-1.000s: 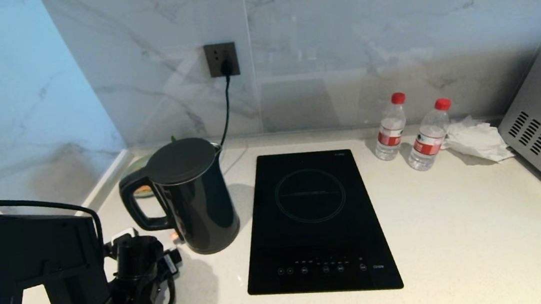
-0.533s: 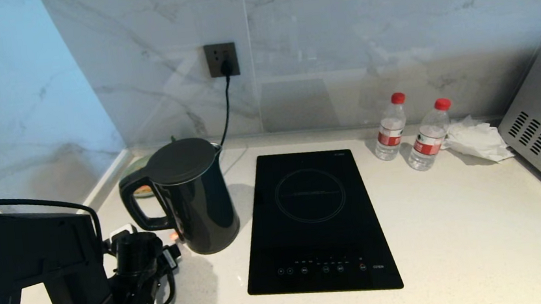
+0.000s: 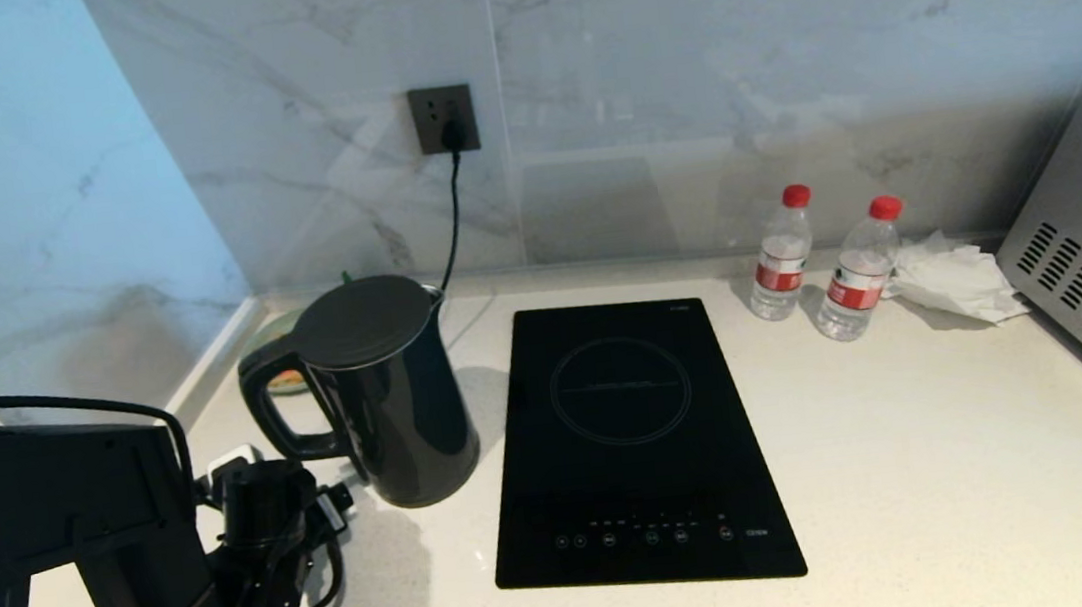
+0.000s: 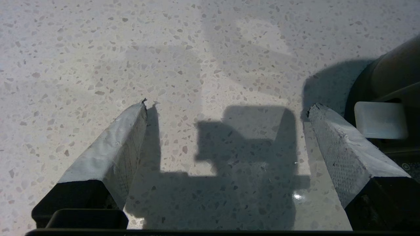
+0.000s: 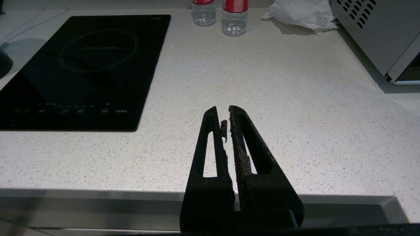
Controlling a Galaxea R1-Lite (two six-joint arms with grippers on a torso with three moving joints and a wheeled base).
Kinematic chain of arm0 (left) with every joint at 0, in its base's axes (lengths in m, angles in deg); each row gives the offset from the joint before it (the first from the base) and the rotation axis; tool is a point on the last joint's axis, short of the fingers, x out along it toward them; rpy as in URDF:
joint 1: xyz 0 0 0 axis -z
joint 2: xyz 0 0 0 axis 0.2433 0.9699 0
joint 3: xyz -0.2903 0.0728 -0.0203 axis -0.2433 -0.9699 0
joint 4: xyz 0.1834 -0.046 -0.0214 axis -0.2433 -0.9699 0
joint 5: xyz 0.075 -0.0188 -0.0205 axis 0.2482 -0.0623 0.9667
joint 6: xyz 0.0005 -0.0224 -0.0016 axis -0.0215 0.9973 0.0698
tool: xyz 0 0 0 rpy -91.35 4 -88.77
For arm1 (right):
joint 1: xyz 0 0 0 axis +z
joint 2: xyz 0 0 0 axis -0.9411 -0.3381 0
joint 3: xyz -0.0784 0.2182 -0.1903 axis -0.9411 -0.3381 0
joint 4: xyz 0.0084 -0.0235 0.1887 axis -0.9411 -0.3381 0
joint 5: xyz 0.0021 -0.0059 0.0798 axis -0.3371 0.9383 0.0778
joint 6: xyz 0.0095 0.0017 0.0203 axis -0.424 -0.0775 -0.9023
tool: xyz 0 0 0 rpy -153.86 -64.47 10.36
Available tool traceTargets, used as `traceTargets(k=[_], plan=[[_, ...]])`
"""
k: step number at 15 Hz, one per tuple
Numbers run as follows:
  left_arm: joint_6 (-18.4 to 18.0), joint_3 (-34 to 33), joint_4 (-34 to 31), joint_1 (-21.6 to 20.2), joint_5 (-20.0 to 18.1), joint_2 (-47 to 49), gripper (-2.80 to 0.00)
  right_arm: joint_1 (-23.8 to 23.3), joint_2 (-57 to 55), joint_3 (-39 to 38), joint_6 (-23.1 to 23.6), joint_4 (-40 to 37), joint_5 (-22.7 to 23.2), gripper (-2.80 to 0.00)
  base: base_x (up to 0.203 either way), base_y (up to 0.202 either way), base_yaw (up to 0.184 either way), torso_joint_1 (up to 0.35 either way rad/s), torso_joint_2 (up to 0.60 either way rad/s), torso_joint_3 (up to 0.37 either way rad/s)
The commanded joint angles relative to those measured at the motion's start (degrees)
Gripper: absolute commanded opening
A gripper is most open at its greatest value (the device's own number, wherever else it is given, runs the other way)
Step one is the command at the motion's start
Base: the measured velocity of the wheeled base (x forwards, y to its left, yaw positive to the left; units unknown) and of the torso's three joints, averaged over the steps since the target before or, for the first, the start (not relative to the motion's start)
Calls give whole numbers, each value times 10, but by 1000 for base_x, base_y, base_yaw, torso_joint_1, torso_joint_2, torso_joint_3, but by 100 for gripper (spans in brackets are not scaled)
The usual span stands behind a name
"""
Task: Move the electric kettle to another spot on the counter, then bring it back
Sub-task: Finish boiling water, then pick up the kettle
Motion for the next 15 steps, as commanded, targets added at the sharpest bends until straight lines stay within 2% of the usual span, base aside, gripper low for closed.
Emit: traceTargets(k=[1,6,8,9,11,13,15], plan=[[2,-6,4,0,2,0,0,0,0,0,0,0,0,-280,0,0,0,0,0,0],[-11,-42,4,0,-3,2,0,0,1,0,0,0,0,-280,0,0,0,0,0,0],[-19,-77,6,0,-29,-16,0,0,0,0,0,0,0,-280,0,0,0,0,0,0],[-31,-96,7,-4,-54,-27,0,0,0,0,0,0,0,-280,0,0,0,0,0,0],[-91,-130,12,-15,-92,-40,0,0,1,0,0,0,0,-280,0,0,0,0,0,0],[-117,-153,48,-17,-110,-48,0,0,1,0,0,0,0,-280,0,0,0,0,0,0],[-146,-192,83,-13,-146,-56,0,0,1,0,0,1,0,-280,0,0,0,0,0,0]])
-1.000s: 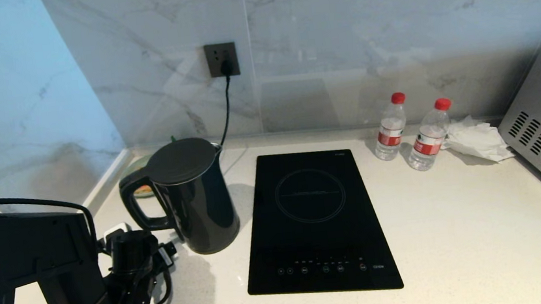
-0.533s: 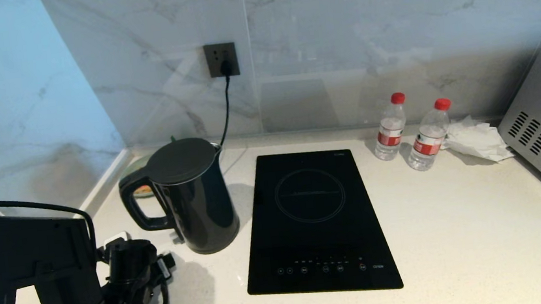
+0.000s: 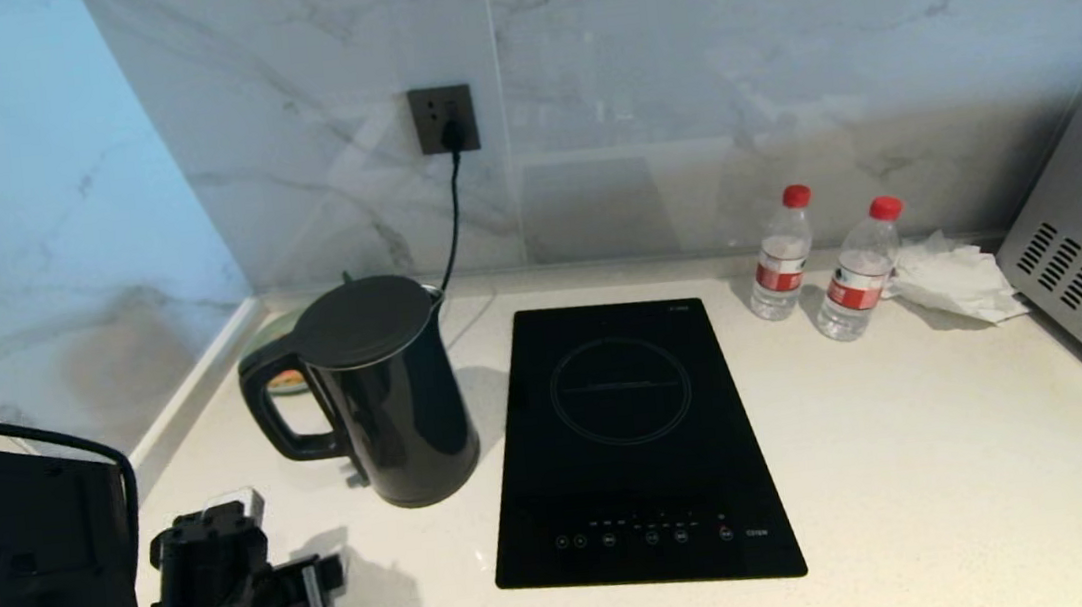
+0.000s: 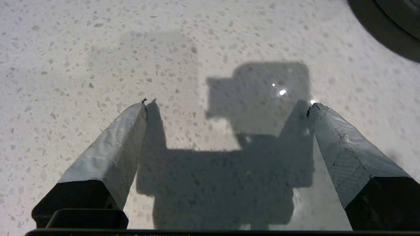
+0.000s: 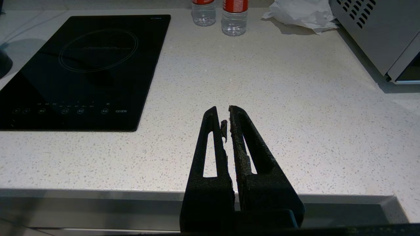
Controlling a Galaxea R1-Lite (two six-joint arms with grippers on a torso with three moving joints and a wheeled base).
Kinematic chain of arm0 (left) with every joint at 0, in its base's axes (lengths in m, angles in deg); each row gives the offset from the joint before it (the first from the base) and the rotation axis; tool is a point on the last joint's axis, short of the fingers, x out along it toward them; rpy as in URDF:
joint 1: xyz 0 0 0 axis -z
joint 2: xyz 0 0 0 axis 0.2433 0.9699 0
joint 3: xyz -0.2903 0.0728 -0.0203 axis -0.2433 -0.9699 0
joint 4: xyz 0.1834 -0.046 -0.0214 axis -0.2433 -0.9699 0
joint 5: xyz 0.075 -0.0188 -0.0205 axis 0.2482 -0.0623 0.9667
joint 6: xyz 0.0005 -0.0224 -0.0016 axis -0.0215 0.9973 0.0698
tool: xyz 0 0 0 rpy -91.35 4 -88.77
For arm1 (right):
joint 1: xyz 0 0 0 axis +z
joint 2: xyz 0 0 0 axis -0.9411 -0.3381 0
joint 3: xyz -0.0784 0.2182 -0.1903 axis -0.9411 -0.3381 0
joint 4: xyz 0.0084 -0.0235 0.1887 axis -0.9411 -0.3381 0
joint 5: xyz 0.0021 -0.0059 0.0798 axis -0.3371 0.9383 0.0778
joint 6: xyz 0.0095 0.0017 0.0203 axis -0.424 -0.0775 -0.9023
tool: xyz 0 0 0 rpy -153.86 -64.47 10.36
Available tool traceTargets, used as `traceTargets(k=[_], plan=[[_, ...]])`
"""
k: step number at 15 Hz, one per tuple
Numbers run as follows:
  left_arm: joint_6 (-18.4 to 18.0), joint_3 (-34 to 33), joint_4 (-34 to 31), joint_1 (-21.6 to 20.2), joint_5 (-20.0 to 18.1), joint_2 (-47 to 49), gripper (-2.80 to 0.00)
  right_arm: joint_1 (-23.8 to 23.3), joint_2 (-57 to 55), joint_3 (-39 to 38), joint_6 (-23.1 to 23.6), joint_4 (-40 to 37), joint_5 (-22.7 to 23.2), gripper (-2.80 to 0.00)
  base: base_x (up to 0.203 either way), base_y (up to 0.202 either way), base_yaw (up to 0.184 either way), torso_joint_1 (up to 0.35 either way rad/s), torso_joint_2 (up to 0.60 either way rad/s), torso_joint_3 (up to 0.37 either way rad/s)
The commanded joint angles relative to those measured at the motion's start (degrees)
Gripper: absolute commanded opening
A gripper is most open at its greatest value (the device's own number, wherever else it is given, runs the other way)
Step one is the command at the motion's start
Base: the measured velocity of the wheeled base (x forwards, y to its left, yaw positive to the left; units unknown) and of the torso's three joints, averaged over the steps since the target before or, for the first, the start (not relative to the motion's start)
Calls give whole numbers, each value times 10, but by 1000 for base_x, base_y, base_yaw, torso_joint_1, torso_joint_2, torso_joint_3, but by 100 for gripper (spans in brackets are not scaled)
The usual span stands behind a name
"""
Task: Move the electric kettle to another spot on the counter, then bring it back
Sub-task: Pick up the kettle
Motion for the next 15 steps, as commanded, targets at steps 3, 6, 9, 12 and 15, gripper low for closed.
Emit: traceTargets(k=[3,6,9,12,15], plan=[[-46,-79,79,16,-49,-23,0,0,0,0,0,0,0,-280,0,0,0,0,0,0],[-48,-87,79,17,-51,-41,0,0,1,0,0,0,0,-280,0,0,0,0,0,0],[-48,-86,79,22,-59,-79,0,0,0,0,0,0,0,-280,0,0,0,0,0,0],[-51,-84,79,54,-66,-120,0,0,1,0,0,0,0,-280,0,0,0,0,0,0],[-51,-80,79,56,-66,-125,0,0,0,0,0,0,0,-280,0,0,0,0,0,0]])
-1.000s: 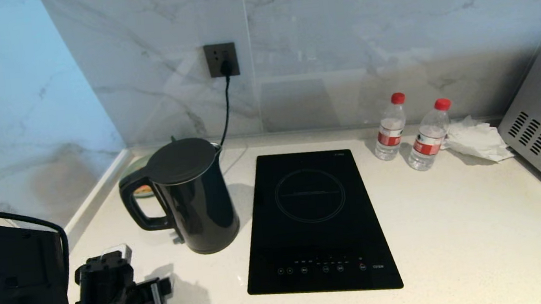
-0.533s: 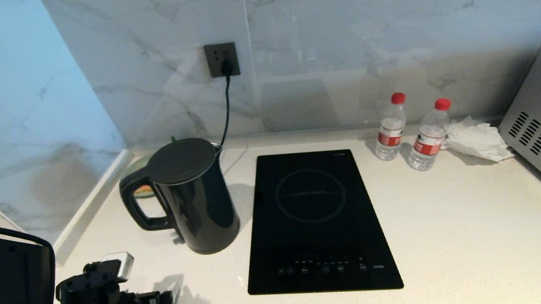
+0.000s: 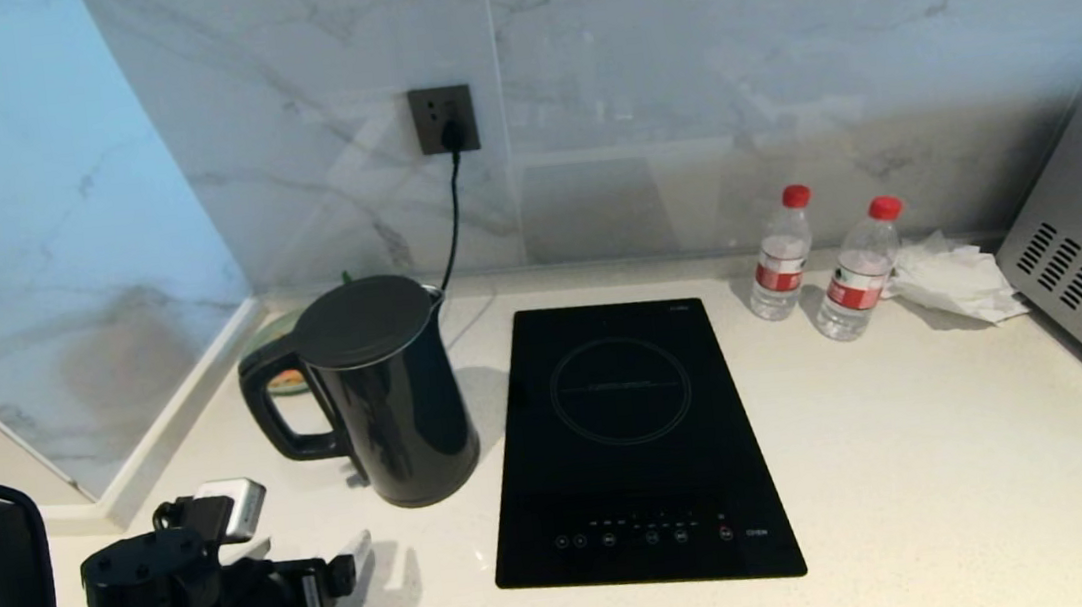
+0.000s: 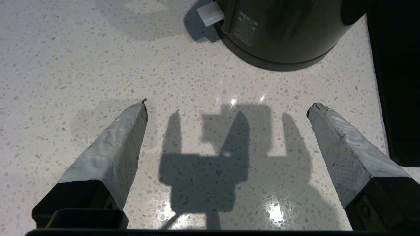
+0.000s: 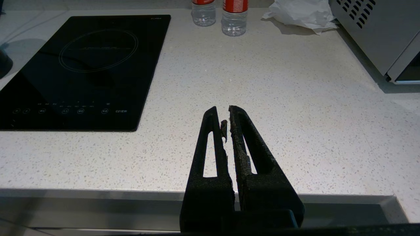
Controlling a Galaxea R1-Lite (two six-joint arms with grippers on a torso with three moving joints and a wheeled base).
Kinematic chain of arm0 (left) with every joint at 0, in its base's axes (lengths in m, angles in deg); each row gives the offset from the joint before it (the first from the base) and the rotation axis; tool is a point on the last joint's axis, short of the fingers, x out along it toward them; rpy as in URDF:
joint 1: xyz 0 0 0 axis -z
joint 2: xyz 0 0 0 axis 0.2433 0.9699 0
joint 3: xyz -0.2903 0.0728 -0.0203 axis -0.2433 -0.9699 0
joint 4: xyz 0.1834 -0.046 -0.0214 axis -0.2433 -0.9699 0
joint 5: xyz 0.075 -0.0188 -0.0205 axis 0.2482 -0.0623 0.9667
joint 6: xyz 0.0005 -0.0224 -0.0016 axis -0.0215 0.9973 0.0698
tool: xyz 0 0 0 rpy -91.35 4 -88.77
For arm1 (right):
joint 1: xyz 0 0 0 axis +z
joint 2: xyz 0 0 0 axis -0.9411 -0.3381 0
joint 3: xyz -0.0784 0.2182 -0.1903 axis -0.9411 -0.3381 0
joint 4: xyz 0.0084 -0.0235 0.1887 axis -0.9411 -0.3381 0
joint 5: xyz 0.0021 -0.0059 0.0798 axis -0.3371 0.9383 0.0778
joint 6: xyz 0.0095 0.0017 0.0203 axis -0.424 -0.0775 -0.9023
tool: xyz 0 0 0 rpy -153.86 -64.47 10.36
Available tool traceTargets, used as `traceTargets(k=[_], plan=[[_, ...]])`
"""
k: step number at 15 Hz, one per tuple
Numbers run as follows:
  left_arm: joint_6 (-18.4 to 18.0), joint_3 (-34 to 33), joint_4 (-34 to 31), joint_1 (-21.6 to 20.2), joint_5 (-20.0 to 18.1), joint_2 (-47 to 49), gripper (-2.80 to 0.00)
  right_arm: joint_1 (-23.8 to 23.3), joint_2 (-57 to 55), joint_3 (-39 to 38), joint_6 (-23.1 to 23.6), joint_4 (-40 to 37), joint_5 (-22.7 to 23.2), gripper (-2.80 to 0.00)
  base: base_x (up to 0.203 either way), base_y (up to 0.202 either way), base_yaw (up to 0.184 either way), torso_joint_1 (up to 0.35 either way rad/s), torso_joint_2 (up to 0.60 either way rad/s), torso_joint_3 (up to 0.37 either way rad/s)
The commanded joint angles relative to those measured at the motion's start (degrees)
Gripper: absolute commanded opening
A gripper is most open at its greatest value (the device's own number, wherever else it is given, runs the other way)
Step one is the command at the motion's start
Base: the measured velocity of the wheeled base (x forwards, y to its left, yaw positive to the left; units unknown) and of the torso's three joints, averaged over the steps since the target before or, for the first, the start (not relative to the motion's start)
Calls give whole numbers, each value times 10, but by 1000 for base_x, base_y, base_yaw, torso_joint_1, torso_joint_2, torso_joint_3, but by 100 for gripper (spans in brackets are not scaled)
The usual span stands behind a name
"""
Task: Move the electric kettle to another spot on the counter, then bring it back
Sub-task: Pick up the kettle
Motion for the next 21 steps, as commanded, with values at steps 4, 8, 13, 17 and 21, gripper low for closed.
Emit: traceTargets(k=[4,8,13,17,21], plan=[[1,2,5,2,1,-13,0,0,0,0,0,0,0,-280,0,0,0,0,0,0],[-2,3,5,0,6,-4,0,0,1,-1,0,1,0,-280,0,0,0,0,0,0],[-7,32,5,-3,11,-4,0,0,1,0,0,0,0,-280,0,0,0,0,0,0],[-7,52,5,-11,16,-14,0,0,1,0,0,0,0,-280,0,0,0,0,0,0],[-7,101,-17,-24,38,-40,0,0,0,0,0,0,0,-280,0,0,0,0,0,0]])
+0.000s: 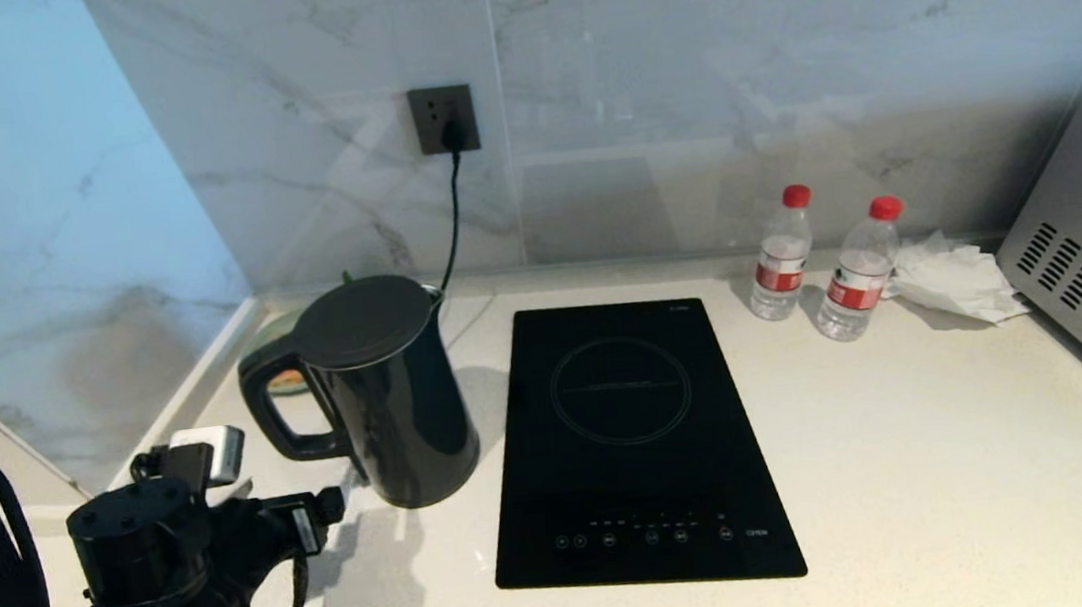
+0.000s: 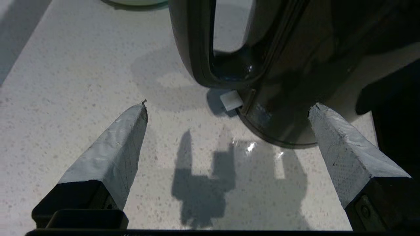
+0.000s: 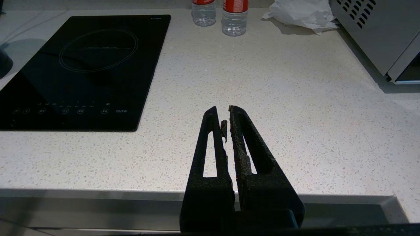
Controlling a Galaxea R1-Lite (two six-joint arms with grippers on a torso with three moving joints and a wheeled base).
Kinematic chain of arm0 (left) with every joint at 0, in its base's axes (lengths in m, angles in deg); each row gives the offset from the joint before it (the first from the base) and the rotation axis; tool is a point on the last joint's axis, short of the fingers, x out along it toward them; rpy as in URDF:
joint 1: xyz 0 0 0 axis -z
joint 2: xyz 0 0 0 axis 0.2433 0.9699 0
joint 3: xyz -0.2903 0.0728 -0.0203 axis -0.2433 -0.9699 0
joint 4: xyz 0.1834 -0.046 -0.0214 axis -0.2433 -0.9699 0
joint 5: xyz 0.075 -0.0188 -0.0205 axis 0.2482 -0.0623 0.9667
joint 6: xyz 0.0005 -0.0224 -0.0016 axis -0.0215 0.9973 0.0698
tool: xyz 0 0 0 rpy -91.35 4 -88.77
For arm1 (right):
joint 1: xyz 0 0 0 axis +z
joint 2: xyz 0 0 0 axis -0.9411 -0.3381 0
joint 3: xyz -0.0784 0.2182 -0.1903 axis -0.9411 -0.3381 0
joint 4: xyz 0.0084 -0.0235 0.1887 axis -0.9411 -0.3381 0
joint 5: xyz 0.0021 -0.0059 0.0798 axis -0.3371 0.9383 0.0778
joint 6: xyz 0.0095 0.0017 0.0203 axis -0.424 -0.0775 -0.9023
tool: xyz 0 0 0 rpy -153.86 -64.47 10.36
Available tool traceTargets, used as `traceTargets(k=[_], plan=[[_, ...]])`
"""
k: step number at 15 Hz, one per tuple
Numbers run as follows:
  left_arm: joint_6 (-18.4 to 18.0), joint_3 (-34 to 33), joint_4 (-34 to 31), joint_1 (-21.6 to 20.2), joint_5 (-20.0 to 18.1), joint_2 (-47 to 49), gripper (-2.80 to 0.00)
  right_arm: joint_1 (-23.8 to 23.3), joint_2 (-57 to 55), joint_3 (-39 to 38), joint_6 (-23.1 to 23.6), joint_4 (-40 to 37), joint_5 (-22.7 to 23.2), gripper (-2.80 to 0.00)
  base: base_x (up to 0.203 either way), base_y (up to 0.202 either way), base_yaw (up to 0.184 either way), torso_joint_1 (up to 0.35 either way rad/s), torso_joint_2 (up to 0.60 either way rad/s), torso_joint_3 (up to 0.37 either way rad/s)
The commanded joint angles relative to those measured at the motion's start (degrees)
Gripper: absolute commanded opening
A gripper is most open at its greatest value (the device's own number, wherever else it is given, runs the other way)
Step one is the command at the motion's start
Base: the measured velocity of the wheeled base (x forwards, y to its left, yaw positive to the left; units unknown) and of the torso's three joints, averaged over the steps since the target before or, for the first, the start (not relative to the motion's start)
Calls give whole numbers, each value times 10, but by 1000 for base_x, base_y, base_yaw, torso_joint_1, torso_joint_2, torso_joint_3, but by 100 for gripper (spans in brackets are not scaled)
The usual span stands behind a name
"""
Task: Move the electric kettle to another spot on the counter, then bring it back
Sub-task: Pick up the kettle
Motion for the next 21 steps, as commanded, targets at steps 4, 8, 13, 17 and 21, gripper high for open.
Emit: traceTargets(k=[4,8,13,17,21], plan=[[1,69,-99,-29,1,-56,0,0,0,-1,0,0,0,-280,0,0,0,0,0,0],[0,77,-101,-40,2,-49,0,0,1,0,0,0,0,-280,0,0,0,0,0,0],[-1,98,-102,-50,3,-30,0,0,1,0,0,0,0,-280,0,0,0,0,0,0],[-15,124,-110,-65,3,-19,0,0,1,0,0,0,0,-280,0,0,0,0,0,0],[-16,143,-119,-67,3,-14,0,0,1,-1,0,0,0,-280,0,0,0,0,0,0]])
